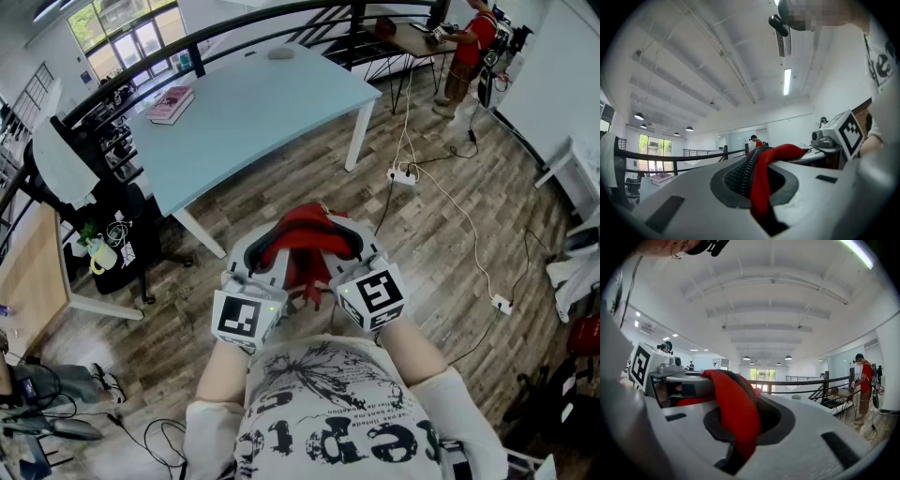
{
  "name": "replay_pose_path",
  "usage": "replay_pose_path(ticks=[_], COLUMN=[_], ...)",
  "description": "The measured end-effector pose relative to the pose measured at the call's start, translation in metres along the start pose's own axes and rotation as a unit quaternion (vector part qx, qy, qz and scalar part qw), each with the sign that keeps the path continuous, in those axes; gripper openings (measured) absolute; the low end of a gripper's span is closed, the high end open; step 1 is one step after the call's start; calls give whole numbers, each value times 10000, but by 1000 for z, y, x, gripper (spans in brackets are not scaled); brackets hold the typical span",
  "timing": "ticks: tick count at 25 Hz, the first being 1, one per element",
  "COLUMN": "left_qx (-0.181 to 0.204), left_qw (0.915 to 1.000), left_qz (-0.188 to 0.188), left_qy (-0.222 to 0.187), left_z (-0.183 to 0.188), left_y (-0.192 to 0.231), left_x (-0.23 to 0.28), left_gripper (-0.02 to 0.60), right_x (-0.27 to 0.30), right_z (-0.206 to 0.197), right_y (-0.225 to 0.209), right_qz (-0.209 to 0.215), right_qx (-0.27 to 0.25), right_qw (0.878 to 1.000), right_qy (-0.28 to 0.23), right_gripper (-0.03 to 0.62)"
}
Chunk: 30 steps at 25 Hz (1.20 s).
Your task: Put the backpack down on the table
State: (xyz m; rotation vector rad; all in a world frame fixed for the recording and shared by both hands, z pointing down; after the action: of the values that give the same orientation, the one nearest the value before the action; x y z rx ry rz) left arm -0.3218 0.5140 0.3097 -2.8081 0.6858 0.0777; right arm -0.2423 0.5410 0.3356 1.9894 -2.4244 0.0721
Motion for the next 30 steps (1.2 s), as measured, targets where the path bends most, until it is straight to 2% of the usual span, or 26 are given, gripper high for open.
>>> replay_pose_path(ticks=[3, 9, 17, 24, 30], left_qx=[-94, 20, 44, -121, -53], left_qw=[9997, 9997, 9989, 9992, 9996], left_qz=[-95, -153, -232, -176, -218], left_qy=[219, 181, 416, 332, 187], left_z=[-4, -3, -21, -24, -36], left_y=[-6, -16, -20, 4, 54], left_x=[3, 15, 56, 100, 158], left_gripper=[26, 25, 26, 26, 26], right_x=[-4, -8, 1, 37, 101], right_z=[2, 2, -8, 3, 14], right_y=[-6, -20, -62, -97, -139], right_qz=[-19, 34, 31, 32, -9], right_qx=[-9, -21, 83, 35, -82], right_qw=[10000, 10000, 9999, 10000, 10000], right_qy=[-19, -48, 142, 73, -29], right_gripper=[35, 35, 35, 35, 35])
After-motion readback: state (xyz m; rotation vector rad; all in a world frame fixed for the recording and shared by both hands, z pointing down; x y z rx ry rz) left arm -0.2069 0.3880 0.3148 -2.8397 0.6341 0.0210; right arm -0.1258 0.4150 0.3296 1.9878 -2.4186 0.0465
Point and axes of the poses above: the fingertips, and each gripper's own axes: x forward along the fingers, y to its left, z out of its top, the point moved 3 cm from there along -x, backward along the fingers, and after that the axes turned 7 degrees about x, right-handed, at the moved point
